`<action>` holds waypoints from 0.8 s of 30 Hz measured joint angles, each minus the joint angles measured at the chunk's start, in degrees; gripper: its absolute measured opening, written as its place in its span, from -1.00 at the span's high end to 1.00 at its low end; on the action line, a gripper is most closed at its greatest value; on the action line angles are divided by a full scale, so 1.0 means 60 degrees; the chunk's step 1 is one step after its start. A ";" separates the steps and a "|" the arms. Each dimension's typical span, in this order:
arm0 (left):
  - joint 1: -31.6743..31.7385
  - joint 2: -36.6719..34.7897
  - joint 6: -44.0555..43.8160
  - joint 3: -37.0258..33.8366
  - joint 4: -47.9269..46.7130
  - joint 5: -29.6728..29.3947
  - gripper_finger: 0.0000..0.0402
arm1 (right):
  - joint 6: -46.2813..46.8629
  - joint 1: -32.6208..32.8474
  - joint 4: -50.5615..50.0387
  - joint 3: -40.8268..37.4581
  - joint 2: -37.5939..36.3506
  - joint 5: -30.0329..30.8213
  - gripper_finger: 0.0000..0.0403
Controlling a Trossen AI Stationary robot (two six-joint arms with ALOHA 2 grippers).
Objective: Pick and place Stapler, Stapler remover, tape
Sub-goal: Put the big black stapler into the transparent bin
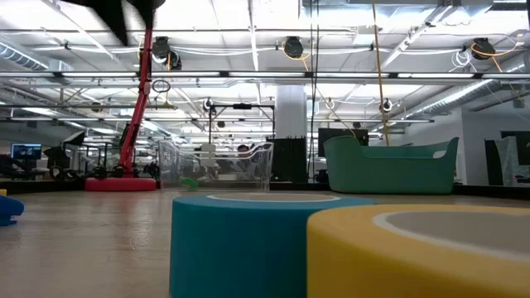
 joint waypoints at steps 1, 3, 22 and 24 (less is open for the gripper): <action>-0.0189 0.0069 -0.0538 0.0002 -0.0591 0.0031 0.08 | -0.0016 -0.0004 -0.0016 0.0000 0.0000 0.0019 0.53; -0.0614 0.0212 -0.1801 0.0003 -0.1720 0.0098 0.08 | -0.0003 -0.0004 -0.0011 0.0000 0.0000 0.0021 0.53; -0.3816 -0.1283 -0.8570 -0.3534 -0.0772 0.1704 0.08 | -0.0061 0.0297 0.0011 0.0000 -0.0004 -0.0001 0.53; -0.3841 -0.1398 -0.8587 -0.4009 -0.0284 0.1809 0.08 | -0.0073 0.0295 0.0010 0.0000 -0.0004 -0.0001 0.53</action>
